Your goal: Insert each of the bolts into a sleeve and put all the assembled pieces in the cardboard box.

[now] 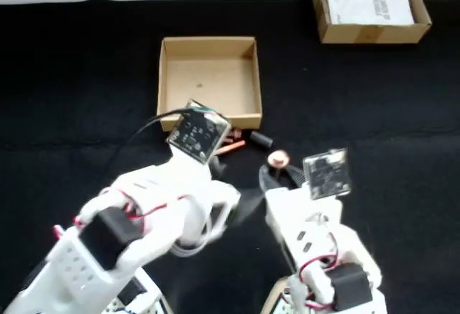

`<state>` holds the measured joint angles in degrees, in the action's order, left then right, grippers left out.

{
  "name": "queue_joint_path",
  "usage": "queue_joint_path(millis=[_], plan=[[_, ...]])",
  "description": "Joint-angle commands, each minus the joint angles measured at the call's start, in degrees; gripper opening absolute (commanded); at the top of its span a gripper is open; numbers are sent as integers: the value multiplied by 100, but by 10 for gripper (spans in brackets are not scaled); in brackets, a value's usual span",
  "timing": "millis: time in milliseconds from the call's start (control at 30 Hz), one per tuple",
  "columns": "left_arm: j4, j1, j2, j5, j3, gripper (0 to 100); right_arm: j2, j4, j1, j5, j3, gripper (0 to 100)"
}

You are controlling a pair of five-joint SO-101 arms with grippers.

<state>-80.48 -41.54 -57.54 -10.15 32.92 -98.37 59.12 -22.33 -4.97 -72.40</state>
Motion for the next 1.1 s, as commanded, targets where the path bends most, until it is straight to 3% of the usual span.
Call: queue_joint_path(millis=[0, 100, 233, 467, 567, 767, 1067], plan=[[-993, -40, 4, 167, -919, 276, 4, -215, 180, -18, 22, 7], [-1327, -22, 4, 167, -1332, 207, 4, -224, 198, -18, 92, 7], [-1345, 602, 4, 167, -1534, 5, 110, -549, 444, 26, 523, 7], [-1116, 2791, 13, 141, -1437, 8, 2000, -593, 884, 149, 2580, 7], [-316, 3855, 13, 132, -980, 8, 3073, -585, 866, 167, 3512, 7], [2040, 5508, 13, 132, 585, 8, 5358, -602, 866, 448, 5270, 7], [5574, 5842, 13, 132, 3767, 8, 8673, -980, 444, 2462, 7662, 7]])
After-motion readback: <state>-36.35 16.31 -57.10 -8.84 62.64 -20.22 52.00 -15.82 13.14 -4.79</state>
